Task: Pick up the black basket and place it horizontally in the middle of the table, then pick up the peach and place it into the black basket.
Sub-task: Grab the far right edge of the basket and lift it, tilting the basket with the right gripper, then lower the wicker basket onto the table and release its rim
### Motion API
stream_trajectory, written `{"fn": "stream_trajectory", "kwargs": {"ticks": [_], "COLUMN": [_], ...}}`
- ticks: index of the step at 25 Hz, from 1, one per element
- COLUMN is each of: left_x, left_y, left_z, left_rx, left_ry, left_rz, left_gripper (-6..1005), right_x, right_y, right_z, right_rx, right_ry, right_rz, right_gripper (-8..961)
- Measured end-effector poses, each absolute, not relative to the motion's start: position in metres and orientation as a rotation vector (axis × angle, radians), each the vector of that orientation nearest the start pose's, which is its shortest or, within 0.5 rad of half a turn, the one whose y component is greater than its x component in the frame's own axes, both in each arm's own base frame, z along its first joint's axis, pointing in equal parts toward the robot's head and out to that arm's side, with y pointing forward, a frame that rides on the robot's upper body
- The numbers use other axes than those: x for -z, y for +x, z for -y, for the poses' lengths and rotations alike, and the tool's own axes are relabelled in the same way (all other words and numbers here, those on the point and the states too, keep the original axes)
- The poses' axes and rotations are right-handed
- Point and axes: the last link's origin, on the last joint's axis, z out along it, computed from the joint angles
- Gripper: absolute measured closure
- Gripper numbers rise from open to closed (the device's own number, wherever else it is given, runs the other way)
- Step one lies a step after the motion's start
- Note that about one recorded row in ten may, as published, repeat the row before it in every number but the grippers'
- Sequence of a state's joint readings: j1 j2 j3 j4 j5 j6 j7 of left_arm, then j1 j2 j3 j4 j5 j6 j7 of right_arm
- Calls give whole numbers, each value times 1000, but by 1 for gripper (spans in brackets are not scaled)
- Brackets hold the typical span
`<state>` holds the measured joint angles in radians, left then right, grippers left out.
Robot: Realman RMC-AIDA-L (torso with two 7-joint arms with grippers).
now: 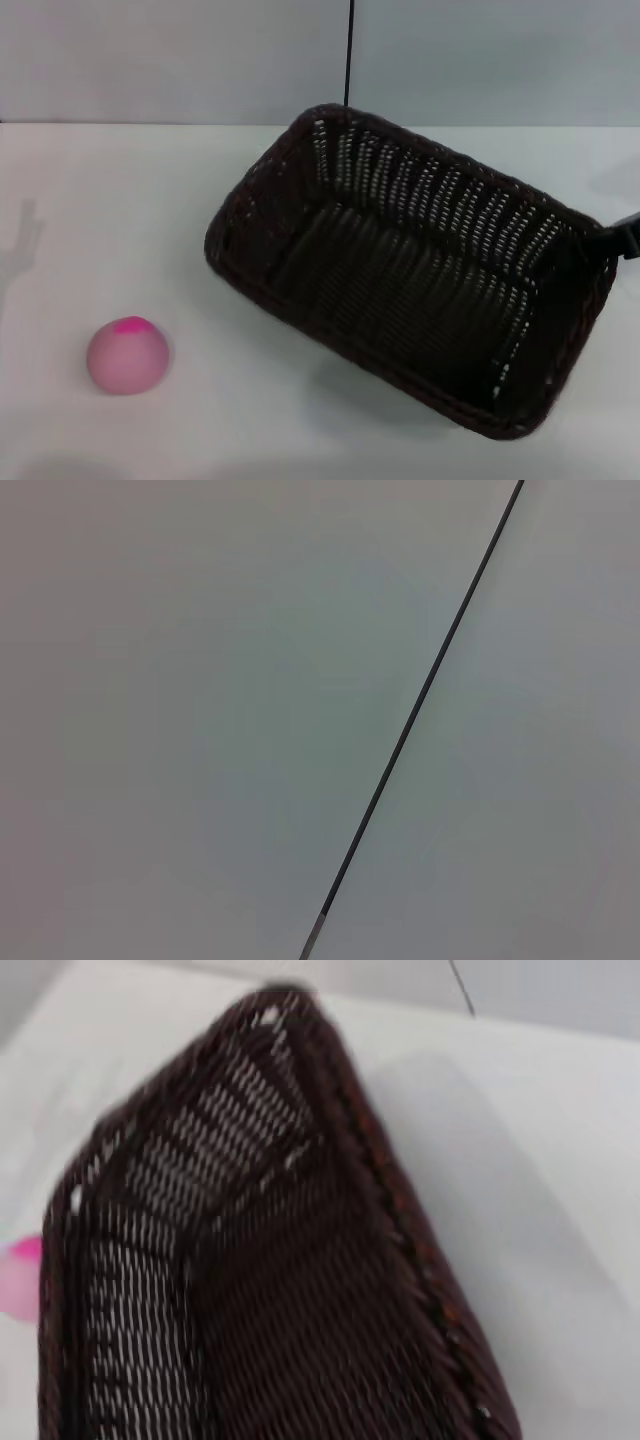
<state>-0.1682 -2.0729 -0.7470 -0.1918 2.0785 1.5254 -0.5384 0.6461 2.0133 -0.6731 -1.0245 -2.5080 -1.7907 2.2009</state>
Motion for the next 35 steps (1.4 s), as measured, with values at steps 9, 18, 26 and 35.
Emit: {"fn": "stream_trajectory", "kwargs": {"ticks": [9, 18, 26, 35], "left_x": [-27, -27, -27, -26], "left_y": [-366, -364, -362, -361], "left_z": [-234, -237, -238, -239], "left_rx": [1103, 1115, 1119, 1138], "left_ry": [-1204, -1207, -1209, -1203], "left_rz": [746, 741, 739, 748], "left_gripper": [205, 211, 215, 220], "right_x": [-85, -89, -80, -65], "right_y": [270, 271, 265, 263], "right_z": [-343, -347, -360, -368], "right_rx": [-449, -575, -666, -656], "right_ry": [-2693, -2669, -2664, -2683], "right_rz": [-1291, -1134, -962, -838], "right_gripper": [744, 753, 750, 747]}}
